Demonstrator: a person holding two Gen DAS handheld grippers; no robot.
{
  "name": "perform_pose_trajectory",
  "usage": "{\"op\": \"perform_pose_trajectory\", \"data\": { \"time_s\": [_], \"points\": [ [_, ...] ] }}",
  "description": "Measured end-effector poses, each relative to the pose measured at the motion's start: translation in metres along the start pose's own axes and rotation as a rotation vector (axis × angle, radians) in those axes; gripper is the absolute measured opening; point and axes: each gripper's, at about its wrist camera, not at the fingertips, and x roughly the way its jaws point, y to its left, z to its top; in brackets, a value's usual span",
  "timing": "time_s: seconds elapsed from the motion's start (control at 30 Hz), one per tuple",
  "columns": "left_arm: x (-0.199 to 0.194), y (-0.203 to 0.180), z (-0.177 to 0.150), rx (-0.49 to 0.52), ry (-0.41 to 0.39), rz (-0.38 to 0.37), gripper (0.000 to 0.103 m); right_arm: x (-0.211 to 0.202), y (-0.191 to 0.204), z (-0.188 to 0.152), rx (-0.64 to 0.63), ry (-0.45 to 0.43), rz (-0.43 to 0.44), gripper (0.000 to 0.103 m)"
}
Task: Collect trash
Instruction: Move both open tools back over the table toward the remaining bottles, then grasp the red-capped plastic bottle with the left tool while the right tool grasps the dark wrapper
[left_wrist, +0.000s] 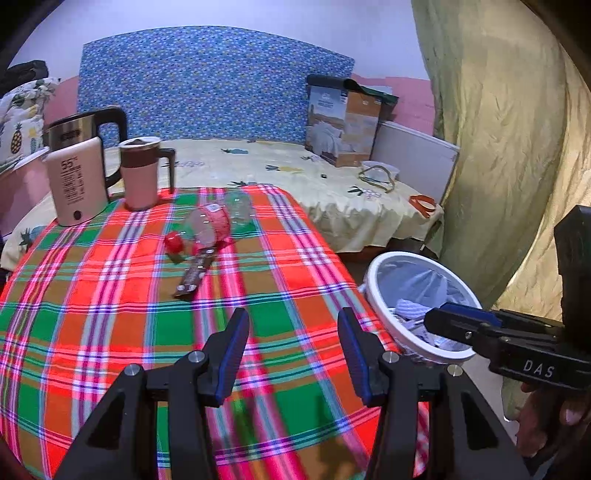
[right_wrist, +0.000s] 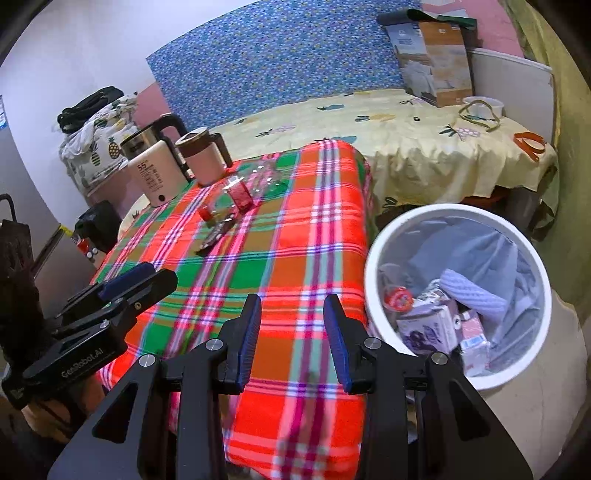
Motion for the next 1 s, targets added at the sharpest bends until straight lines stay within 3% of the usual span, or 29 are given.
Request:
{"op": "perform_pose_trajectory", "data": {
  "time_s": [0.47, 1.0],
  "points": [
    [0.011, 0.058, 0.006, -0.059, 0.005, 0.075, 0.052, 0.026, 0.025, 0.012, -0.025, 0.027, 0.028, 0.038],
    [0.078, 0.085, 0.030, -0.037, 0.069, 0.081, 0.052, 0.059, 0.016, 0.032, -0.010, 0.058, 0.031, 0.038]
  ]
}}
